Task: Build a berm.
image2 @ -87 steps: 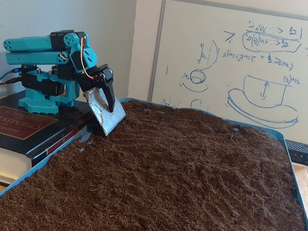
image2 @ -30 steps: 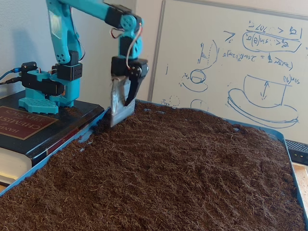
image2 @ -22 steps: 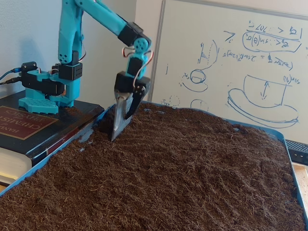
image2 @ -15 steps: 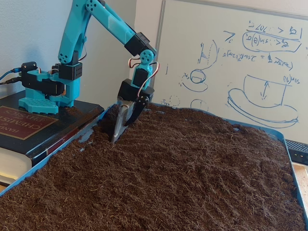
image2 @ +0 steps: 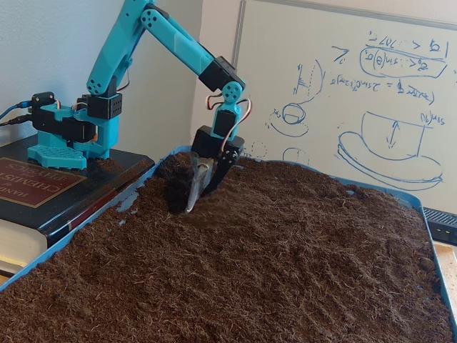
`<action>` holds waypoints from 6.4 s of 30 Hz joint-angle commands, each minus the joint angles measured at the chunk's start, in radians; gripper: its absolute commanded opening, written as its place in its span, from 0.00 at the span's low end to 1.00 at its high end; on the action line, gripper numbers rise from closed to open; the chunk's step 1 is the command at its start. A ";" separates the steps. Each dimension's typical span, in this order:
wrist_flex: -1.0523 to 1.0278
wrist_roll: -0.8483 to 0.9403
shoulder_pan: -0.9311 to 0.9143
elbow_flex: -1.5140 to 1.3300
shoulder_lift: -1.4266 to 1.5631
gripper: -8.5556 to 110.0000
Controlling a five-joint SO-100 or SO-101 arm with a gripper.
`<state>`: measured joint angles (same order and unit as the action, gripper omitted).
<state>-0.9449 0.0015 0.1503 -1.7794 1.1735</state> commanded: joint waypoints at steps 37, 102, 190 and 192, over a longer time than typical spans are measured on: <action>-0.373 0.008 -0.225 -0.362 0.857 0.08; 0.634 -0.012 0.048 -0.247 0.517 0.07; -0.273 -0.299 0.028 0.560 0.242 0.07; -0.382 -0.298 0.026 0.541 0.324 0.07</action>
<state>-1.2057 -0.3037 0.2010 -1.2395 1.2502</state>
